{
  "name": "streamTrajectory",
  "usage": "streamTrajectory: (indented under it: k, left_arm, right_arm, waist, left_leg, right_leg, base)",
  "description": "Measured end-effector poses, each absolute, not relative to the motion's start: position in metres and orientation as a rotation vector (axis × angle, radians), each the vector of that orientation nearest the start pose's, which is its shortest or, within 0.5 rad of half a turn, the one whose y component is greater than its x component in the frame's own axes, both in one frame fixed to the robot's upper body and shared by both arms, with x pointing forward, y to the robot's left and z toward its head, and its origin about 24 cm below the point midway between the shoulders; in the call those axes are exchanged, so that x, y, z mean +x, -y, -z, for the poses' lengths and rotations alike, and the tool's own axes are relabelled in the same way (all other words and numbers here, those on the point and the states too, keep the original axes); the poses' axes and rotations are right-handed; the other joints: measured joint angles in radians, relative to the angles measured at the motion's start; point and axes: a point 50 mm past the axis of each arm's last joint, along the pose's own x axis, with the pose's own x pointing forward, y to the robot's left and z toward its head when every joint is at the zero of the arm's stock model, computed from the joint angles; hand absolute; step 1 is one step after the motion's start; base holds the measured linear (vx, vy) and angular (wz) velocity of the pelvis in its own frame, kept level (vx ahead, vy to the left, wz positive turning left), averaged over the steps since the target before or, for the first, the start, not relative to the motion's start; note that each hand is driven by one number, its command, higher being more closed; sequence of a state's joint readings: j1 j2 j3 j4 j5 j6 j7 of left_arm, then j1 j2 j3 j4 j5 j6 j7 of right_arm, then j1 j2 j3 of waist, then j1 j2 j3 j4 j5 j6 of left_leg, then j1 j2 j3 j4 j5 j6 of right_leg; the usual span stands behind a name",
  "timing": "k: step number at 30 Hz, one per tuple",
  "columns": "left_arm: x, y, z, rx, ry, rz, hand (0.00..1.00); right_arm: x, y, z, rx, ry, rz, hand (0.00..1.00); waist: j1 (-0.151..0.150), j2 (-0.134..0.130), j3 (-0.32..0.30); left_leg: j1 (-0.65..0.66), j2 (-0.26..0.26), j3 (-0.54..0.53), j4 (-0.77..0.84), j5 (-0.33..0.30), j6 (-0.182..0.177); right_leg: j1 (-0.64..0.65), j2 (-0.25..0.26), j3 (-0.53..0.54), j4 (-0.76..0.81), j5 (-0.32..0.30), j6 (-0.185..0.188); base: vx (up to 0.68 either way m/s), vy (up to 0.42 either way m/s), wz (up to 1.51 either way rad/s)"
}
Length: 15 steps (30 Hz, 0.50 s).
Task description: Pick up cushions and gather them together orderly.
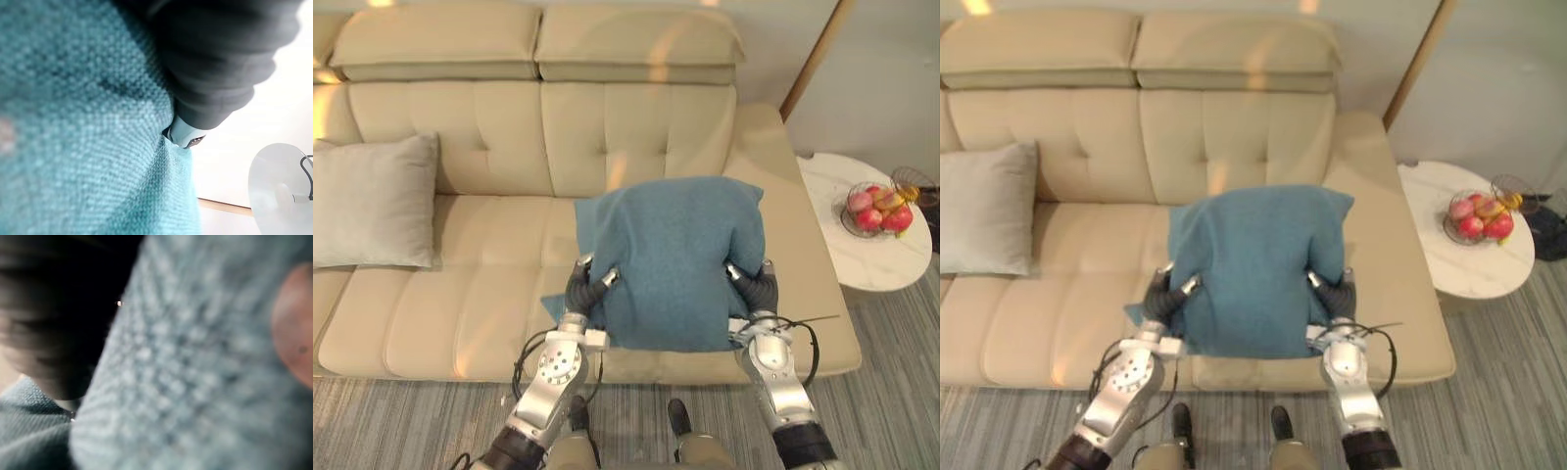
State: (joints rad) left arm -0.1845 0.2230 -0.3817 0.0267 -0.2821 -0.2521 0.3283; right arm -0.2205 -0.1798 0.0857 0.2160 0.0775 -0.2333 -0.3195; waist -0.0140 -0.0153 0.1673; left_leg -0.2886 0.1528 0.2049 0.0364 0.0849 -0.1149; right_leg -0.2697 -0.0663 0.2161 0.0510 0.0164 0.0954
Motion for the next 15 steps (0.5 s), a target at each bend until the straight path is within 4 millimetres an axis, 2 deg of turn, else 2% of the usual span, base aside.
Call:
streamTrajectory:
  k: [1,5,7,9,11,13,15]
  left_arm:
    - [0.277,-0.107,-0.098,-0.113,0.321,0.08,1.0]
    - [0.319,-0.111,-0.163,-0.084,0.523,0.011,1.0]
    - [0.339,-0.118,-0.212,-0.06,0.654,-0.048,1.0]
    - [0.351,-0.125,-0.261,-0.054,0.769,-0.115,1.0]
    - [0.355,-0.13,-0.304,-0.08,0.864,-0.173,1.0]
    - [0.357,-0.131,-0.342,-0.112,0.941,-0.233,1.0]
    - [0.359,-0.133,-0.372,-0.113,0.979,-0.284,1.0]
  right_arm:
    - [0.3,0.167,-0.084,-0.077,0.27,0.197,1.0]
    - [0.351,0.162,-0.164,-0.131,0.472,0.213,1.0]
    - [0.37,0.155,-0.225,-0.159,0.617,0.229,1.0]
    - [0.379,0.147,-0.282,-0.154,0.734,0.253,1.0]
    - [0.379,0.142,-0.329,-0.135,0.826,0.282,1.0]
    - [0.376,0.136,-0.368,-0.11,0.89,0.315,1.0]
    - [0.371,0.13,-0.395,-0.101,0.936,0.35,1.0]
  waist:
    - [0.001,-0.001,0.009]
    - [0.011,-0.004,0.094]
    - [0.012,-0.003,0.14]
    - [0.009,-0.001,0.193]
    - [0.006,0.001,0.238]
    - [-0.002,0.005,0.244]
    - [-0.001,0.008,0.246]
  left_leg:
    - [-0.028,0.0,0.004,0.0,0.007,0.003]
    - [-0.13,-0.003,0.018,0.0,0.04,0.016]
    - [-0.189,-0.002,0.017,0.0,0.067,0.021]
    - [-0.225,-0.002,0.008,0.001,0.087,0.023]
    - [-0.25,-0.002,-0.004,0.002,0.099,0.026]
    - [-0.304,-0.007,-0.026,0.003,0.112,0.028]
    - [-0.345,-0.011,-0.036,0.002,0.121,0.031]
  right_leg:
    - [-0.03,0.0,0.005,0.001,0.01,0.003]
    - [-0.152,-0.001,0.011,0.019,0.047,0.013]
    - [-0.21,0.0,0.01,0.015,0.074,0.019]
    - [-0.244,0.0,0.003,0.012,0.093,0.022]
    - [-0.261,-0.002,-0.017,0.012,0.105,0.026]
    - [-0.304,-0.006,-0.038,0.012,0.113,0.028]
    - [-0.338,-0.01,-0.049,0.01,0.121,0.031]
  base:
    - [-0.1,-0.013,-0.23]
    - [-0.13,-0.007,-0.14]
    - [-0.13,-0.019,-0.06]
    - [-0.11,-0.015,0.02]
    - [-0.08,-0.001,0.12]
    - [-0.07,0.011,0.18]
    - [-0.05,0.023,0.14]
